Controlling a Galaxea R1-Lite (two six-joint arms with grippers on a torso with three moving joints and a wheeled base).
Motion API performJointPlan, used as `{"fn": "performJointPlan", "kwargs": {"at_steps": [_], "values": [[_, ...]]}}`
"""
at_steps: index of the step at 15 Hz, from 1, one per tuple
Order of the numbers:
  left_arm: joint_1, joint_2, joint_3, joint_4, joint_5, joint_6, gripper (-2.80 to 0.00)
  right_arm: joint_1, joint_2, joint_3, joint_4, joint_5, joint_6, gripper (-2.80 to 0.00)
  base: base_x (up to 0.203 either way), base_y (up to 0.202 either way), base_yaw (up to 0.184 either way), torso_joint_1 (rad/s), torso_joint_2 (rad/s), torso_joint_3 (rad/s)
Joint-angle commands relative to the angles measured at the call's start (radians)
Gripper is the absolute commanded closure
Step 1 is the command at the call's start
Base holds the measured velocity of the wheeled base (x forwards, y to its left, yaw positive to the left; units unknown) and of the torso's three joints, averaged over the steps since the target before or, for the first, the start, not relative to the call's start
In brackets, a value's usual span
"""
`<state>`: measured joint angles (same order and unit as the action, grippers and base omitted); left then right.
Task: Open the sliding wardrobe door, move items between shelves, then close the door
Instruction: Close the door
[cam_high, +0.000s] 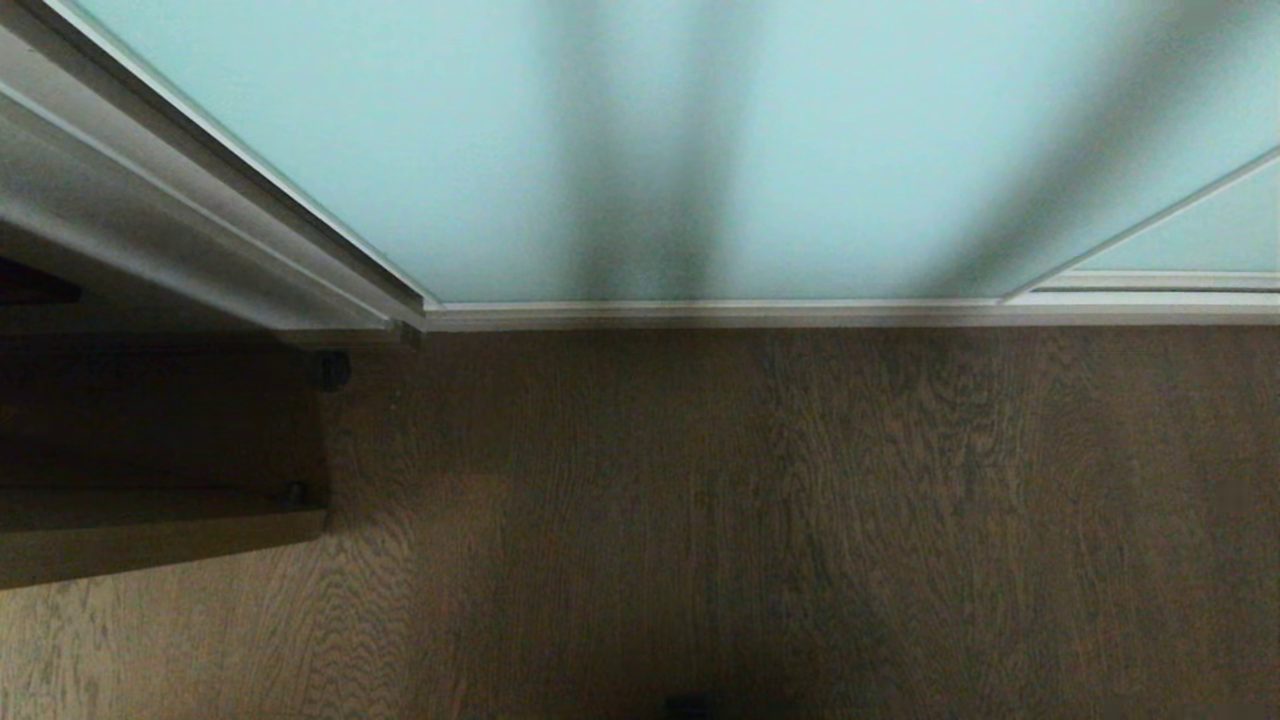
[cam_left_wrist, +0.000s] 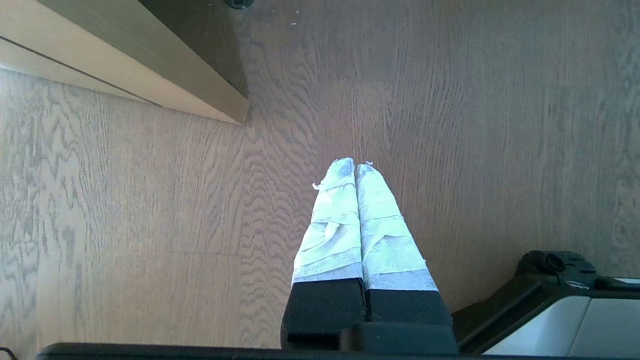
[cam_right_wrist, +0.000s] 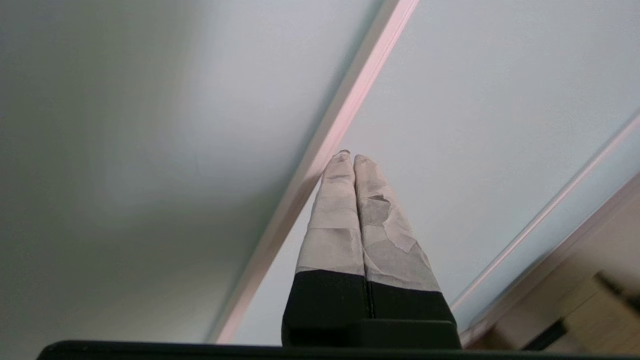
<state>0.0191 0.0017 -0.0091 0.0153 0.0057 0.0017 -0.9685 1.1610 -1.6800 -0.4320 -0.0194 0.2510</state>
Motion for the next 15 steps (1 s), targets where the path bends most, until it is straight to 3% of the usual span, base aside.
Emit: {"fn": "performJointPlan", "kwargs": {"at_steps": [1,8,13,15], "values": [[0.001,0.0,0.0,0.0,0.0,0.0,0.0,0.039,-0.02,-0.005,-0.052,-0.063,-0.033,0.0,0.0,0.0,0.0,0.0,0.0,0.0],[0.001,0.0,0.0,0.0,0.0,0.0,0.0,0.286,-0.099,-0.007,-0.124,-0.162,-0.123,0.0,0.0,0.0,0.0,0.0,0.0,0.0],[0.001,0.0,0.0,0.0,-0.001,0.0,0.0,0.575,-0.244,0.02,-0.088,-0.193,-0.312,0.0,0.0,0.0,0.0,0.0,0.0,0.0],[0.001,0.0,0.0,0.0,0.0,0.0,0.0,0.648,-0.332,0.028,-0.036,-0.2,-0.36,0.0,0.0,0.0,0.0,0.0,0.0,0.0]]}}
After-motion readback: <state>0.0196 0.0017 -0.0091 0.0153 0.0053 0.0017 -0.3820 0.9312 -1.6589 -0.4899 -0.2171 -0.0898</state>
